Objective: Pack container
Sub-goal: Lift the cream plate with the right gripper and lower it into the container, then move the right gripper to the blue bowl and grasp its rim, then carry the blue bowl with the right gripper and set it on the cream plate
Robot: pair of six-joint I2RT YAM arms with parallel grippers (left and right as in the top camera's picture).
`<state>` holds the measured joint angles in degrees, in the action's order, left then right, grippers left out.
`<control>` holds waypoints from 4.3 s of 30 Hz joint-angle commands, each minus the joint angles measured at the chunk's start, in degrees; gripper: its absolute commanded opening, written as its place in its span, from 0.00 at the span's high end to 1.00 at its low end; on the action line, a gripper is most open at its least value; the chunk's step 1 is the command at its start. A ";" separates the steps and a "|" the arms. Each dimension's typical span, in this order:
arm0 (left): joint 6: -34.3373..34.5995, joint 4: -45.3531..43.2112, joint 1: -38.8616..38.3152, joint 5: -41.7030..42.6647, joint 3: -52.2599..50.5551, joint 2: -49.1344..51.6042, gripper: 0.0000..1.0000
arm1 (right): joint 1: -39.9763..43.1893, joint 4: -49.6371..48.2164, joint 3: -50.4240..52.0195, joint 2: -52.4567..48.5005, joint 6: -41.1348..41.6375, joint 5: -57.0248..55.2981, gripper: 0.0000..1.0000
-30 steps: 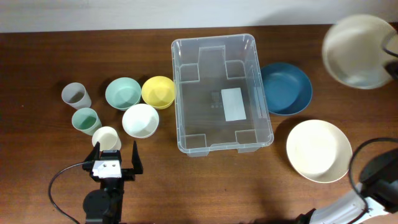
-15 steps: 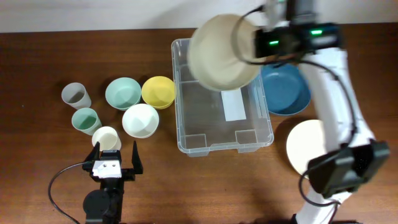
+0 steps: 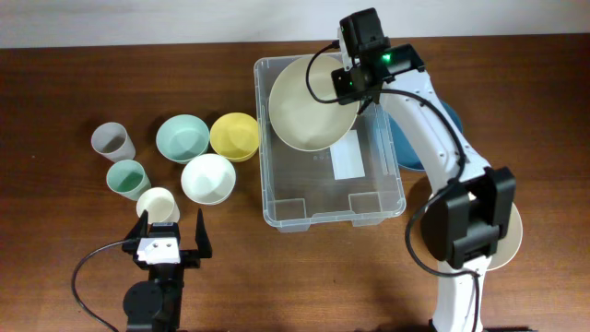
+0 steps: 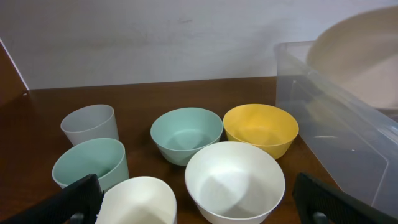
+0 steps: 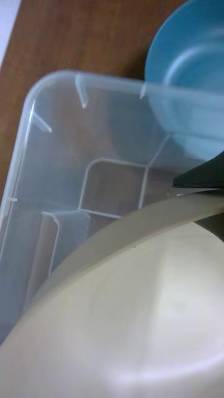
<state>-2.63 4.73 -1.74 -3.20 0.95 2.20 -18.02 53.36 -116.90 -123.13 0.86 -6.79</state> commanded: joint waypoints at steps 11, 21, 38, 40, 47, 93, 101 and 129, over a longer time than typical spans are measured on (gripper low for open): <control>-0.90 -0.15 0.04 0.44 -0.42 -0.02 0.01 | 0.04 1.05 -4.20 -0.48 -0.63 2.34 0.61; -0.90 -0.15 0.04 0.44 -0.42 -0.02 0.01 | 14.43 15.52 -12.92 9.01 -0.42 2.32 0.46; -0.90 -0.15 0.04 0.44 -0.42 -0.02 0.01 | 34.53 2.43 12.37 -5.53 -5.35 23.12 0.20; -0.90 -0.15 0.04 0.44 -0.42 -0.02 0.00 | 34.53 1.62 13.16 -6.64 -5.33 23.41 0.20; -0.90 -0.15 0.04 0.44 -0.42 -0.02 0.01 | 34.73 1.40 13.81 -8.13 -5.29 21.55 0.96; -0.90 -0.15 0.04 0.44 -0.42 -0.02 0.01 | 6.62 12.87 -2.64 7.87 -6.40 8.28 0.96; -0.90 -0.15 0.04 0.44 -0.42 -0.02 0.01 | 4.42 11.10 1.20 1.88 -7.78 10.73 0.60; -0.90 -0.15 0.04 0.44 -0.42 -0.02 0.01 | 41.53 32.06 11.43 12.09 4.59 9.97 0.24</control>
<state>-2.63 4.75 -1.74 -3.20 0.95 2.24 21.54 86.80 -111.55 -110.67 4.54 2.44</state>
